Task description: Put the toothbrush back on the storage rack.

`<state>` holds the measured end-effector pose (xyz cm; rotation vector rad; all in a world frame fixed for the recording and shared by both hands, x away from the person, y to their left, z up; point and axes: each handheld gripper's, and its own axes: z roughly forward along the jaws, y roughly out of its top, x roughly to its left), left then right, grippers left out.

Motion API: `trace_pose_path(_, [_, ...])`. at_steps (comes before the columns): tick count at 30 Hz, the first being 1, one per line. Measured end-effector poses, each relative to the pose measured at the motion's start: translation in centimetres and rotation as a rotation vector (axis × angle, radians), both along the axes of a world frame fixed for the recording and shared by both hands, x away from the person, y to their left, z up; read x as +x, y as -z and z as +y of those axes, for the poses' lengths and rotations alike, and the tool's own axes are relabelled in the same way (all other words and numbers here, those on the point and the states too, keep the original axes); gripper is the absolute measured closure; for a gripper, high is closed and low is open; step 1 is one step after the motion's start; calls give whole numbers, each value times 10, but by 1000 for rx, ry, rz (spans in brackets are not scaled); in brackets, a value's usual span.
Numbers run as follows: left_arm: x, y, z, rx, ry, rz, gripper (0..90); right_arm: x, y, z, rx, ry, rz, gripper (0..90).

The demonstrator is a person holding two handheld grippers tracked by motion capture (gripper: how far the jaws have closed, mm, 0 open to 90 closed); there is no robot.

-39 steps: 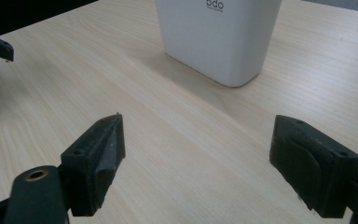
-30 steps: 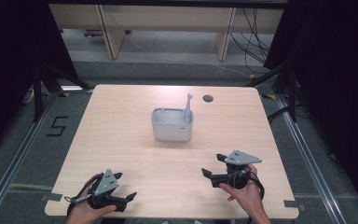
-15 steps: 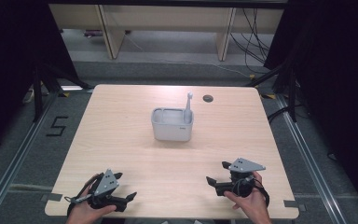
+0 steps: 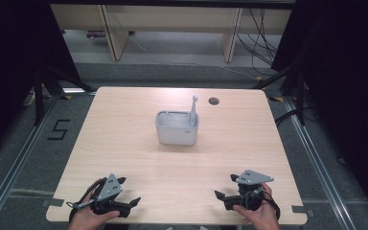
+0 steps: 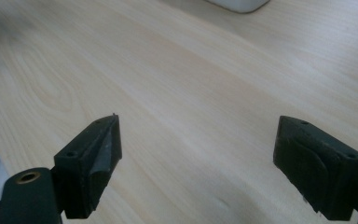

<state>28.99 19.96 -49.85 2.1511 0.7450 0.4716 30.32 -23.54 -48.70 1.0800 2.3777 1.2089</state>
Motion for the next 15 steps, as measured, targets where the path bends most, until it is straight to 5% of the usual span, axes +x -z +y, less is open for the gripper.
trace_pose_path(15, [-1, 0, 0, -3, -12, -7, 151, -3, 1, -2, -18, 1, 9, 160])
